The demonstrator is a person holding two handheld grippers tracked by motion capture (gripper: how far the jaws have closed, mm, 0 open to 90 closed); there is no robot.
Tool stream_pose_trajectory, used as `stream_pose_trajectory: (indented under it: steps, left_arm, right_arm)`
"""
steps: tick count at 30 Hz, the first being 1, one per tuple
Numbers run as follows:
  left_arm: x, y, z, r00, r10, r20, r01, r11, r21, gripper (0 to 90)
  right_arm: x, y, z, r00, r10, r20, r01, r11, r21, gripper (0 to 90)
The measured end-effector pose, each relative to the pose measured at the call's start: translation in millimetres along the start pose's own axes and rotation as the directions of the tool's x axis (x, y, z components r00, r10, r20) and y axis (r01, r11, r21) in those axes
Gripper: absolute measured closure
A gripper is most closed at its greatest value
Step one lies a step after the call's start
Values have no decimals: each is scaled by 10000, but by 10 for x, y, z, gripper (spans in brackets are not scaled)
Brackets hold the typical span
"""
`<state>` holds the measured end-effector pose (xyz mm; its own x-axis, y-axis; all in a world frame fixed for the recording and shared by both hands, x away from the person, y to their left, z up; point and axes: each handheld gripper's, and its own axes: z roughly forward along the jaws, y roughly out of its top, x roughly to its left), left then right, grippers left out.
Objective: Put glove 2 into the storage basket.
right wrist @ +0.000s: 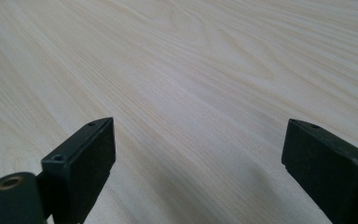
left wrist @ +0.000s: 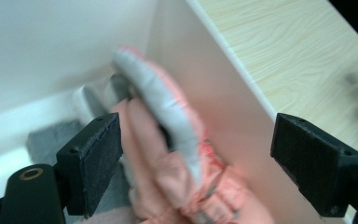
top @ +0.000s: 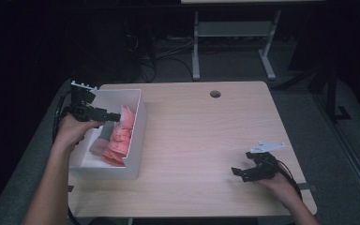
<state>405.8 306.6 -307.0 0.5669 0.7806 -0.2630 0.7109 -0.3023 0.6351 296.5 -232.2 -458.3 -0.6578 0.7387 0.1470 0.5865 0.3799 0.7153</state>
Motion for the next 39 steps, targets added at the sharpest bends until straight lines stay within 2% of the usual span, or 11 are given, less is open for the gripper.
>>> stream_pose_trajectory:
  steps: [3,9,16,18,22,25,26,31,34,39]
  left_arm:
    - [-157,44,3,9987,481,162,-480,9988,-106,159]
    - [-496,97,131,9923,1126,517,-1114,9934,-256,159]
    - [-885,146,356,9786,1875,849,-1866,9823,-181,159]
    - [-990,148,426,9762,1934,981,-1919,9811,-243,160]
    - [-1197,135,582,9676,2208,1226,-2191,9753,-274,166]
    - [-1369,112,715,9597,2485,1315,-2484,9685,-172,166]
    - [-1418,105,758,9547,2638,1380,-2657,9641,-48,166]
    - [-1636,20,1003,9394,3040,1583,-3104,9505,167,165]
    - [-1730,-60,1162,9302,3374,1448,-3474,9364,493,165]
    - [-1799,-219,1402,9241,3480,1582,-3628,9288,760,164]
  right_arm:
    - [-3,9,0,10000,-60,11,60,10000,-38,94]
    - [19,29,25,9998,-203,10,203,9998,19,94]
    - [29,41,37,9996,-279,0,279,9996,25,94]
    - [28,41,36,9996,-277,-9,277,9996,10,94]
    - [28,39,31,9996,-290,-5,290,9996,13,94]
    - [35,40,31,9997,-247,-15,247,9997,26,94]
    - [37,41,31,9997,-242,-20,242,9997,30,94]
    - [38,40,29,9996,-266,-26,267,9996,24,94]
    - [36,40,27,9996,-284,-42,284,9996,19,94]
    - [38,40,29,9996,-276,-52,276,9996,19,94]
